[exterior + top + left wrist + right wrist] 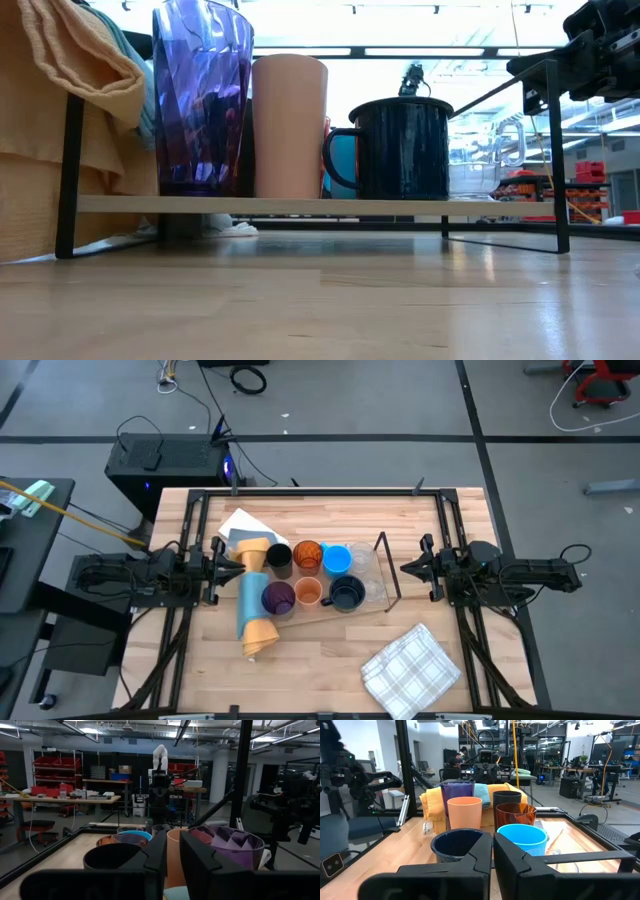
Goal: Stack small to large cups/mugs on shelf
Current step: Return to Home Position
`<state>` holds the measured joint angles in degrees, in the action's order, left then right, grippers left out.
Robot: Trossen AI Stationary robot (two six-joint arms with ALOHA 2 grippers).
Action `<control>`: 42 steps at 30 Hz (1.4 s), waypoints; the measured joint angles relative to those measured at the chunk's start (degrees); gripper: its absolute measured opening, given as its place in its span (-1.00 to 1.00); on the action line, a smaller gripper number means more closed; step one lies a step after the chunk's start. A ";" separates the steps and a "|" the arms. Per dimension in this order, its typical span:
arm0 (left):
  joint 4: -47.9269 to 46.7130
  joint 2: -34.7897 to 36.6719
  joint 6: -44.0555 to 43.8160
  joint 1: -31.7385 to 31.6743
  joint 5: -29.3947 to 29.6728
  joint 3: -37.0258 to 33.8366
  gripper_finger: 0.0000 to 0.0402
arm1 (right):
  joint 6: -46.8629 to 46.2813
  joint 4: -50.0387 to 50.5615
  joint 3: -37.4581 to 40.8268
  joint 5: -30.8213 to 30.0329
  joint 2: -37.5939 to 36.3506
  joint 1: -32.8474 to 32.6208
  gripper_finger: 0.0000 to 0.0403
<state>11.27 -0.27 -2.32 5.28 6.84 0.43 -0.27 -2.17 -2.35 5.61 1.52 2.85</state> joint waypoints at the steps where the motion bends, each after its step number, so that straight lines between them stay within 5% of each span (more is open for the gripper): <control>1: 0.02 0.00 0.03 0.00 0.00 0.00 -0.69 | 0.00 0.00 0.00 0.00 0.00 -0.01 -0.88; 42: 0.03 -0.04 0.06 0.00 0.01 -0.02 -0.71 | 0.00 0.44 -0.04 0.00 -0.81 -0.15 -0.88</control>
<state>11.30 -0.32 -2.27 5.28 6.85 0.40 -0.27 -1.74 -2.39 5.61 0.71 2.70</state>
